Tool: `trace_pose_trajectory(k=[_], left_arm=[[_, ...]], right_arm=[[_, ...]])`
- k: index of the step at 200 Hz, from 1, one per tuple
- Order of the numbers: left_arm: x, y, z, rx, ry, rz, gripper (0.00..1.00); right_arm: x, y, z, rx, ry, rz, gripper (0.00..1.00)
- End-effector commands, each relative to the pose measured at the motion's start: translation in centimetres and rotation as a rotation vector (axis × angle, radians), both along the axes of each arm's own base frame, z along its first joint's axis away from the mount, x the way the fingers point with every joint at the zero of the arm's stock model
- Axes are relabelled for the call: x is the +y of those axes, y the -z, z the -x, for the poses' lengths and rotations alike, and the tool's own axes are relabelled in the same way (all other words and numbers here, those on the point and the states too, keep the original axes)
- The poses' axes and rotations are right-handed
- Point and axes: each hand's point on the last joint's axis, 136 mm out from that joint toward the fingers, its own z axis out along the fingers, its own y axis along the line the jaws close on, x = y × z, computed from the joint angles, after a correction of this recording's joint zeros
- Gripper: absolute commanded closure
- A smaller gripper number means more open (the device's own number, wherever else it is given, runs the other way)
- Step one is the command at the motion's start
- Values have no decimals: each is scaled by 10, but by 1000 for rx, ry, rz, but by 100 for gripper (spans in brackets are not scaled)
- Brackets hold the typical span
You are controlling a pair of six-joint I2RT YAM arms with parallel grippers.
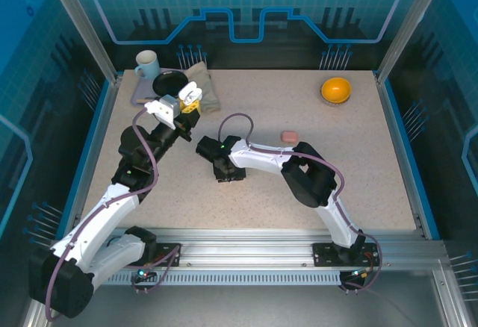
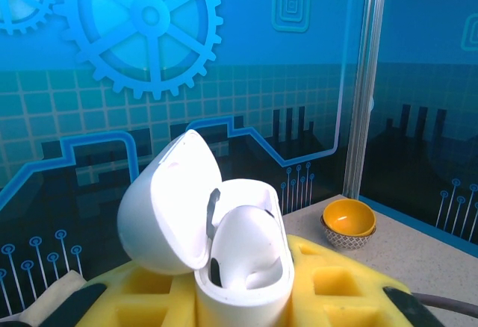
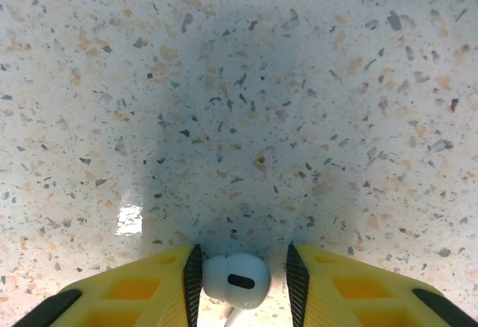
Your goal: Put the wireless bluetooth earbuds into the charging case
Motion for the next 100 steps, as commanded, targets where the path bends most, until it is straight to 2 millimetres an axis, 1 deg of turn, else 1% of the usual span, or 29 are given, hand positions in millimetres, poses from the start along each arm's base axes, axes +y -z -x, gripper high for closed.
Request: trace_pose_trajectory(k=[1,18,66,100], left_arm=[[3,-11,4,-38,3,33,100],[3,-10,4,-34,5,33,100],[3,-10,4,-33,6,37,100],[2,-10,4,-29,11,38,100]], right_arm=[[-11,8,2,23,30,30,65],[-13,7,3,17,32,33,67],[-16,1,3,-1,32,37,70],[-23,-15,0,-48,43,28,72]])
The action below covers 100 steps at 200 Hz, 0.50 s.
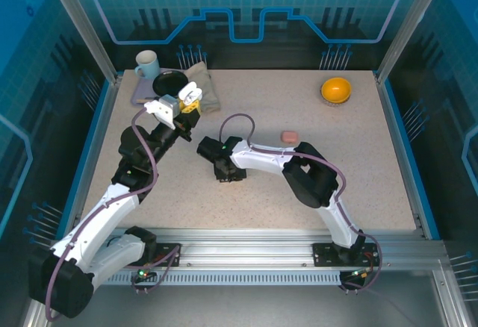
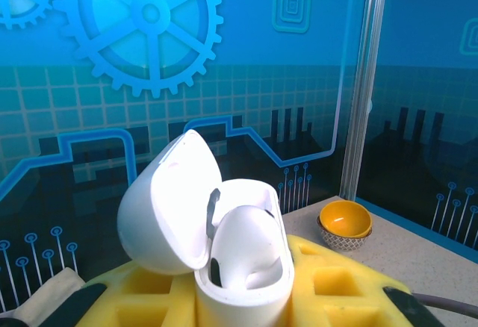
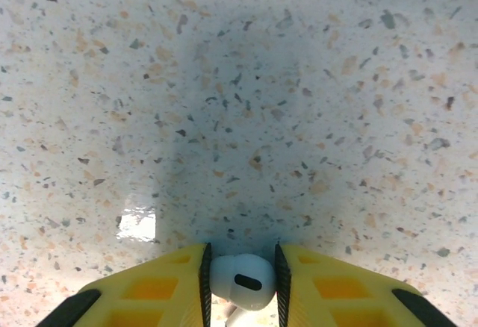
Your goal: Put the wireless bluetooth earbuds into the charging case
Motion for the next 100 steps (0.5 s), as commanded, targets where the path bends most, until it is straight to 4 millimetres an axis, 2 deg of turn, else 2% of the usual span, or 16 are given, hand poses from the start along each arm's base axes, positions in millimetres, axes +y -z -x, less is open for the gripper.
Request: trace_pose_trajectory(k=[1,65,80,100], left_arm=[[2,-10,4,-41,6,19,100],[1,-8,3,-29,13,19,100],[0,-7,3,-25,18,11,100],[-1,-7,5,-27,24,7,100]], right_arm=[[-20,-15,-2,-35,37,35,72],[-38,-45,-8,-152,42,34,73],[-44,-58,-10,-194,43,32,73],[-54,-84,-14,-270,41,14,73]])
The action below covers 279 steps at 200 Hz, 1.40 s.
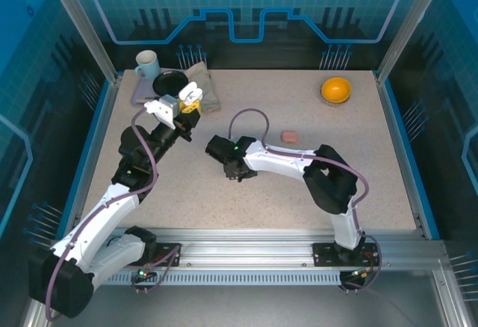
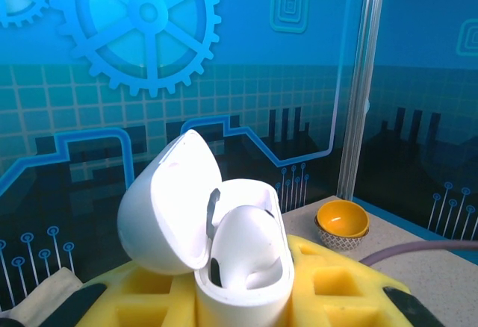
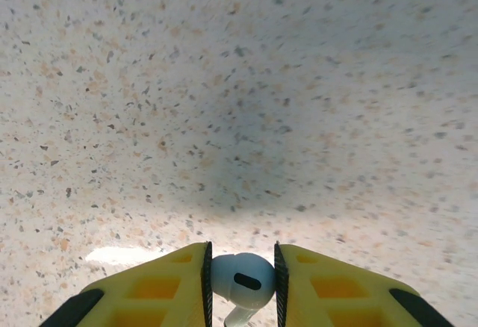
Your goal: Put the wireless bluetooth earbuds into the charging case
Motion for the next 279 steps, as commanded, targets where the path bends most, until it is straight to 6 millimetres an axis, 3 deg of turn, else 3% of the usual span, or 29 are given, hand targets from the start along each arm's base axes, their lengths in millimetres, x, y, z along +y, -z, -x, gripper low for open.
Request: trace_pose_trajectory(k=[1,41,111,155,199,279], left_arm=[[1,-8,4,-30,14,7,100],[-7,-7,6,-23,60,-4,100],[-30,-5,10,12,200,-11,100],[-57,-4,16,30,330,-33,100],[-82,-7,14,37,399,-47,100],[-105,-24,9,28,460,-38,100]], right_arm=[[-17,-40,-13,-132,16,-10,73],[-39,-116,-29,-321,-8,-62,72],[-78,-285,-55,-724,-86,-255,71],[-73,-373,-57,-950,-255,-372,71],[-52,-412,-49,-1077,-473,-452,71],[-49,-416,-46,-1086,-587,-603,71]])
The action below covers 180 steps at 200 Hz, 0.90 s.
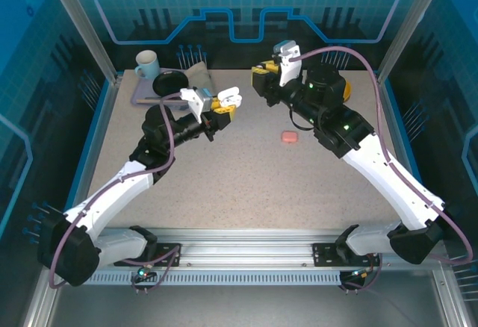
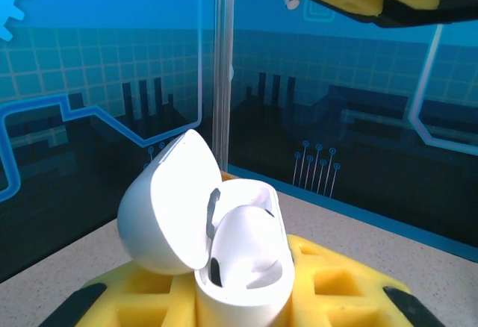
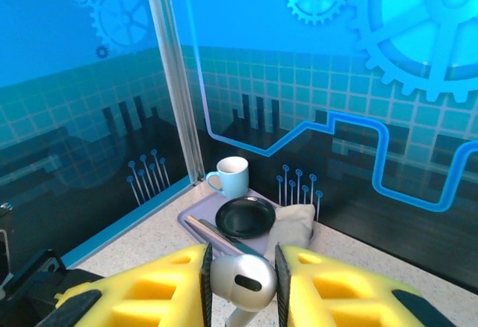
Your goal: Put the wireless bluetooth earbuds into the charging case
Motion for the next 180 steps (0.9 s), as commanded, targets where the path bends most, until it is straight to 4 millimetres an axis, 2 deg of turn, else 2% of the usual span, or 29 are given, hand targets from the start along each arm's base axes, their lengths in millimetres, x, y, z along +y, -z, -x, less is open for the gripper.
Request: trace_pose_trajectory(k=[1,45,100,180], left_arm=[[-8,-26,6,-48,47,25,100],[-16,-36,4,-52,73,35,100],[-20,-38,7,-40,99,41,100],[-23,-45,8,-45,110,59,100]], right_arm=[[0,-17,10,-46,-87,-62,71],[5,-10,19,-44,-191,-55,72],[9,-5,23,-32,-256,-20,74],[20,11,15,5,-288,-4,75]])
